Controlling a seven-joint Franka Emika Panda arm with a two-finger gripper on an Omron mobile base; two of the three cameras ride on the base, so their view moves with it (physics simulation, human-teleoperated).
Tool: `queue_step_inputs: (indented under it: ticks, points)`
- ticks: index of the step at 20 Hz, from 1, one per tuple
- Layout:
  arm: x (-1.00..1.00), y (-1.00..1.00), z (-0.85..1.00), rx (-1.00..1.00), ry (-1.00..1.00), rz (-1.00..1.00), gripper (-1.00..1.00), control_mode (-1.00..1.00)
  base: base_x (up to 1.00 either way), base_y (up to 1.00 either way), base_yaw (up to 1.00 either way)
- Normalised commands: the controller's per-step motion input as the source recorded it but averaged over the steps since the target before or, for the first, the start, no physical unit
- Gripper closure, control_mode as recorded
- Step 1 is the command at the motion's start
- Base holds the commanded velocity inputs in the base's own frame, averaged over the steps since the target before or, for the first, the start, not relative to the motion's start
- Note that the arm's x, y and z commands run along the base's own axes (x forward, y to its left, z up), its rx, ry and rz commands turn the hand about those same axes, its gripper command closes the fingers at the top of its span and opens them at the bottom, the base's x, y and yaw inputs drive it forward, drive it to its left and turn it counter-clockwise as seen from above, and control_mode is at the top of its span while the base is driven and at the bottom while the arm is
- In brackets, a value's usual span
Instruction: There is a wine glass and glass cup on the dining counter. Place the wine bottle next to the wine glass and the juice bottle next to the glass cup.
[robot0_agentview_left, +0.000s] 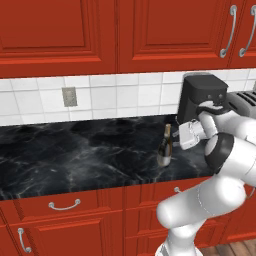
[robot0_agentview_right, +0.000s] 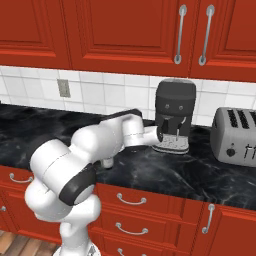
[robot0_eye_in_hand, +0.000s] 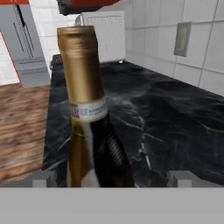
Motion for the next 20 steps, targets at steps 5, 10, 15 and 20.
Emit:
queue_step_inputs:
  ticks: [5, 10, 15, 20]
  points:
    - [0.0, 0.05, 0.0, 0.0, -0.04, 0.0, -1.0, -1.0, 0.0, 0.0, 0.0]
    - [0.0, 0.08, 0.0, 0.0, -0.02, 0.0, -1.0, -1.0, 0.0, 0.0, 0.0]
    - [0.0, 0.13, -0.04, 0.0, 0.0, -0.02, -1.0, -1.0, 0.0, 0.0, 0.0]
    - [0.0, 0.11, -0.02, 0.0, 0.0, -0.02, -1.0, -1.0, 0.0, 0.0, 0.0]
